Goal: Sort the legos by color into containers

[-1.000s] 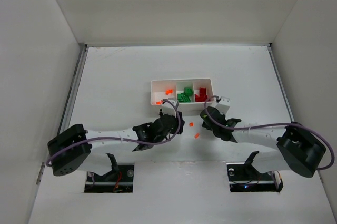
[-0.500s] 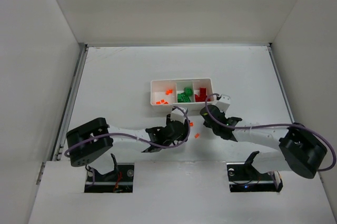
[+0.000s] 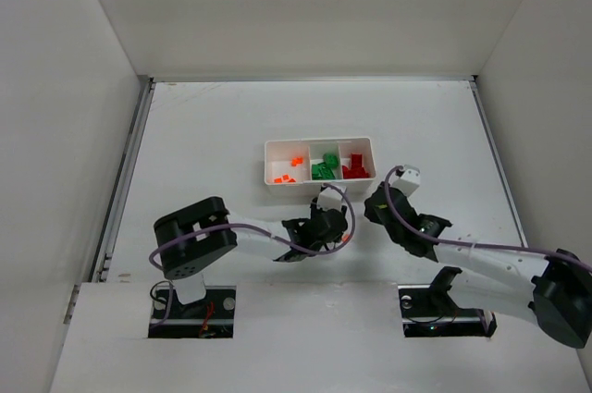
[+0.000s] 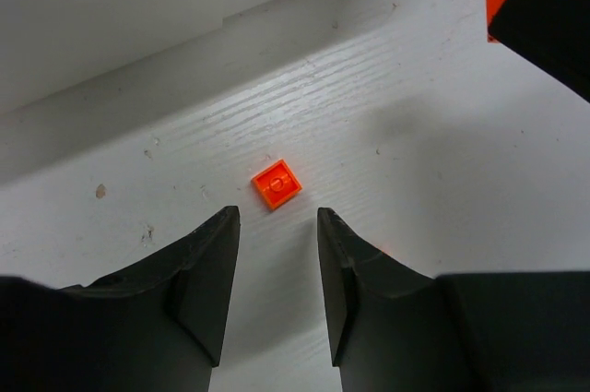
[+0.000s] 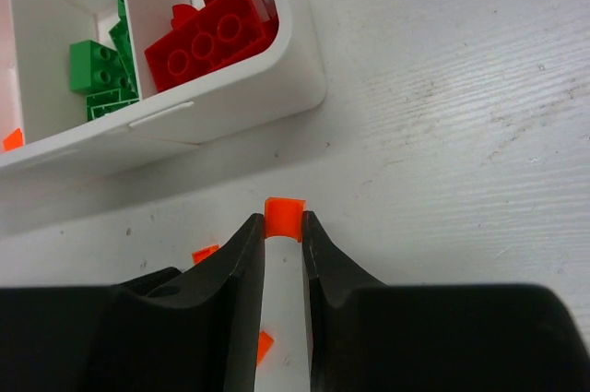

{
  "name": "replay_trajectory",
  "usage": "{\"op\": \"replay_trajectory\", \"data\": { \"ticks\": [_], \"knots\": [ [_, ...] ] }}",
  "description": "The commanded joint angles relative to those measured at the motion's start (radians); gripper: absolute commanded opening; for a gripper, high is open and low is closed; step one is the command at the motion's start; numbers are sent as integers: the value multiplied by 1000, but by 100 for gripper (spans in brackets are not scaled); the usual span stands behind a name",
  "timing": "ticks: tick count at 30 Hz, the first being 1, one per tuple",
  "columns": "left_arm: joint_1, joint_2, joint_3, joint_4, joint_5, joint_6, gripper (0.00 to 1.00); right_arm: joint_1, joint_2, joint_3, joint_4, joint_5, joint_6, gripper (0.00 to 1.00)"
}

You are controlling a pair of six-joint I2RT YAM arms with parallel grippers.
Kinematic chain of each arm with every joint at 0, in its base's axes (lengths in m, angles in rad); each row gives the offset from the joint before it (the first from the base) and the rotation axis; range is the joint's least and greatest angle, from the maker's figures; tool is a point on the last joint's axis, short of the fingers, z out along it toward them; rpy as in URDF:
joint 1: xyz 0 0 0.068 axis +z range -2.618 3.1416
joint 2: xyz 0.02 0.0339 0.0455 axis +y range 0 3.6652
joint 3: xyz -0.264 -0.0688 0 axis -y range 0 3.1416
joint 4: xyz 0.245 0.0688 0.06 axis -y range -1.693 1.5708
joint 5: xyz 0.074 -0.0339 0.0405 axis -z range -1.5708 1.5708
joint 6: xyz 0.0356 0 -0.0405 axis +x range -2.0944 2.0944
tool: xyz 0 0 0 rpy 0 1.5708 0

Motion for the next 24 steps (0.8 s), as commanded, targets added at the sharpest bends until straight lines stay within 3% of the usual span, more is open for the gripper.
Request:
{"op": "replay_trajectory", "data": {
  "ticks": [1, 9, 14, 24],
  "knots": [
    [-4, 32, 57, 1, -71, -20, 35, -4, -28, -10, 29, 0, -16, 23],
    [7, 101, 116, -33, -86, -39, 27, -4, -68, -43, 59, -17, -22, 23],
    [1, 92, 117, -52, -88, -42, 14, -18, -97, -57, 64, -27, -32, 23],
    [-25, -199, -54, -51, -126, -43, 10, 5, -50, 67, 88, -59, -97, 23]
  ]
}}
